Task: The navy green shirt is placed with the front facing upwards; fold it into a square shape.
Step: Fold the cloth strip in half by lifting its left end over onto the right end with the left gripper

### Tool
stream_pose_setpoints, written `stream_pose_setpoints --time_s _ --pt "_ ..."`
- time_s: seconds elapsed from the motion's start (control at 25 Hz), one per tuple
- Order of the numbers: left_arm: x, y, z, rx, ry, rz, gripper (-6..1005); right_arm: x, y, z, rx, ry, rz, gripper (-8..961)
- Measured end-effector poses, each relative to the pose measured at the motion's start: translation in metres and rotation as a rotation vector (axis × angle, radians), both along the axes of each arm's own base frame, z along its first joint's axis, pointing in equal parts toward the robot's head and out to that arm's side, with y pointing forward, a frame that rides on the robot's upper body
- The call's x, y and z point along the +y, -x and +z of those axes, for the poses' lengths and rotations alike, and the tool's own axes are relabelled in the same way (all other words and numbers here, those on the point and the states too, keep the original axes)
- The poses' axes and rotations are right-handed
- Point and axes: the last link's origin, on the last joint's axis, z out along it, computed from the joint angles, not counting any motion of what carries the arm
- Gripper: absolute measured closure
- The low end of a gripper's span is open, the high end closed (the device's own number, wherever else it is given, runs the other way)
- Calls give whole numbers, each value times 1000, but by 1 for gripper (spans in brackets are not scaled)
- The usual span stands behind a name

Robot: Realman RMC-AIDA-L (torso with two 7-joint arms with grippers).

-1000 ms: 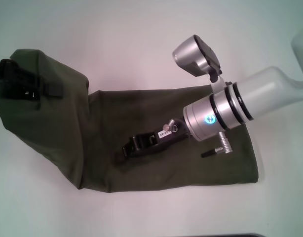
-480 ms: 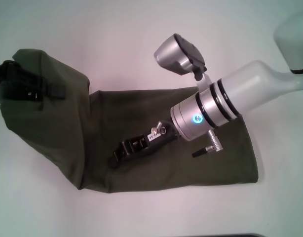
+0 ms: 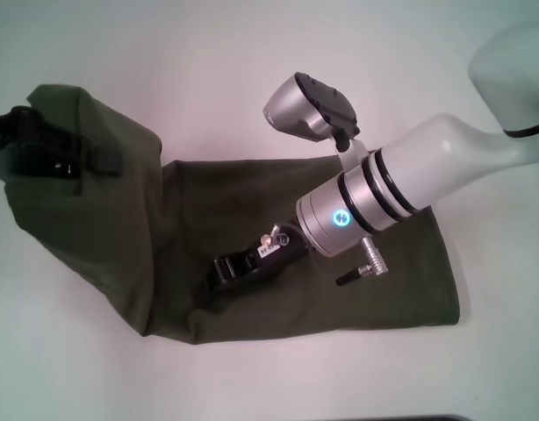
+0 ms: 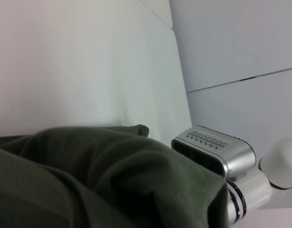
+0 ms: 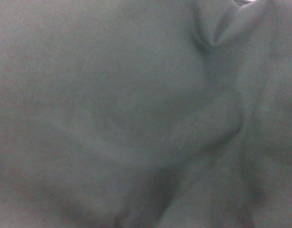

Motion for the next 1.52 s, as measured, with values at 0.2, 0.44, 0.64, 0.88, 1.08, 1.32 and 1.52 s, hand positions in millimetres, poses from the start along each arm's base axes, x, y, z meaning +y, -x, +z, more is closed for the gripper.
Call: stream_pose_setpoints --time_s 0.2,0.44,0.64,0.88,1.08,1.32,1.52 --pt "0 1 0 0 -1 0 942 6 10 25 161 29 31 950" --pt "0 0 1 -1 -4 -2 941 14 -11 61 244 -15 13 950" --pt "1 0 1 1 -4 0 941 17 -35 94 250 -72 22 950" --pt "2 -4 -1 -2 2 -7 940 19 -72 143 197 -188 -43 950" --pt "5 -11 -2 -25 1 -33 940 20 -100 180 130 -258 -93 950" --pt "5 -16 -8 -33 16 -56 939 18 -121 204 81 -303 -125 950" --pt "7 -25 -11 -70 12 -83 939 18 -128 216 60 -313 -139 950"
